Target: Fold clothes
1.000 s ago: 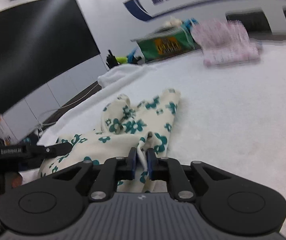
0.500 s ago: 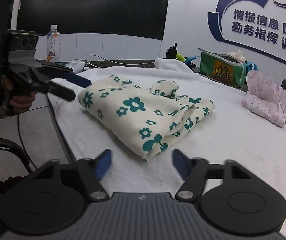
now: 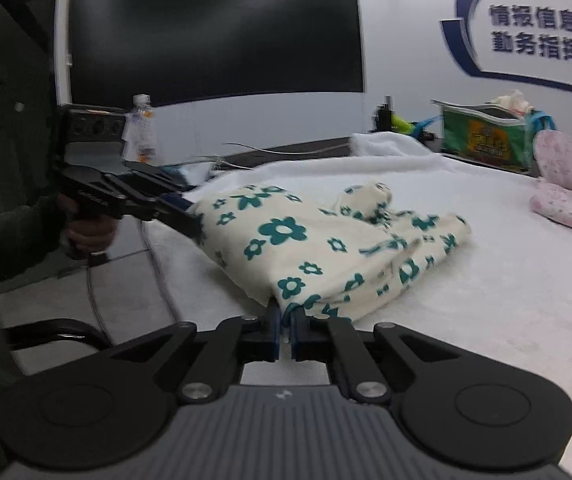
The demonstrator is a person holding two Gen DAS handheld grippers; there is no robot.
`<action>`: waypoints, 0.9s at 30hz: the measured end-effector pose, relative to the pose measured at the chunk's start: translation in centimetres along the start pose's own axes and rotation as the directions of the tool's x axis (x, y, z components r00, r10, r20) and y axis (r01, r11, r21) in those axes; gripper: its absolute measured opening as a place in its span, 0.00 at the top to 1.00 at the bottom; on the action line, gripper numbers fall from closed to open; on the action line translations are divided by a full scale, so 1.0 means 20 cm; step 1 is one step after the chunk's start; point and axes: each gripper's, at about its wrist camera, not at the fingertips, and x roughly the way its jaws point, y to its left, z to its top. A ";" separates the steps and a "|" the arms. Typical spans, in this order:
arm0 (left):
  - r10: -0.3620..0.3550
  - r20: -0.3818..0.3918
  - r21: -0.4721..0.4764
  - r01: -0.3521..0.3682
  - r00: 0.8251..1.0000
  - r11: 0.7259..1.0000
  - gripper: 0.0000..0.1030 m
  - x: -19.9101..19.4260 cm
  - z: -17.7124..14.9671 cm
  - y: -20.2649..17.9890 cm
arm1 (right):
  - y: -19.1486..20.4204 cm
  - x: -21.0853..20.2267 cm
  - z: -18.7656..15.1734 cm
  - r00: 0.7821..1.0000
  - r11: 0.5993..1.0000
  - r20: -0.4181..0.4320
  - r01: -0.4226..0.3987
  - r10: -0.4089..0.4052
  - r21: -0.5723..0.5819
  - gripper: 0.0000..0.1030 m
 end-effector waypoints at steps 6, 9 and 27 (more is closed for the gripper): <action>0.016 0.012 -0.069 -0.016 1.000 0.998 0.88 0.04 -0.04 0.04 | 0.09 -0.07 0.03 0.995 0.992 -0.056 0.079 -0.085 -0.094 0.62; 0.018 0.033 -0.082 -0.015 0.999 0.997 0.88 0.04 -0.02 0.04 | 0.13 -0.10 0.05 0.986 0.972 0.000 0.167 -0.169 -0.167 0.29; 0.138 0.263 0.206 -0.196 0.955 0.959 0.11 -0.09 -0.01 -0.04 | 0.11 0.44 0.21 0.981 0.917 -0.195 -0.072 -0.007 -0.393 0.54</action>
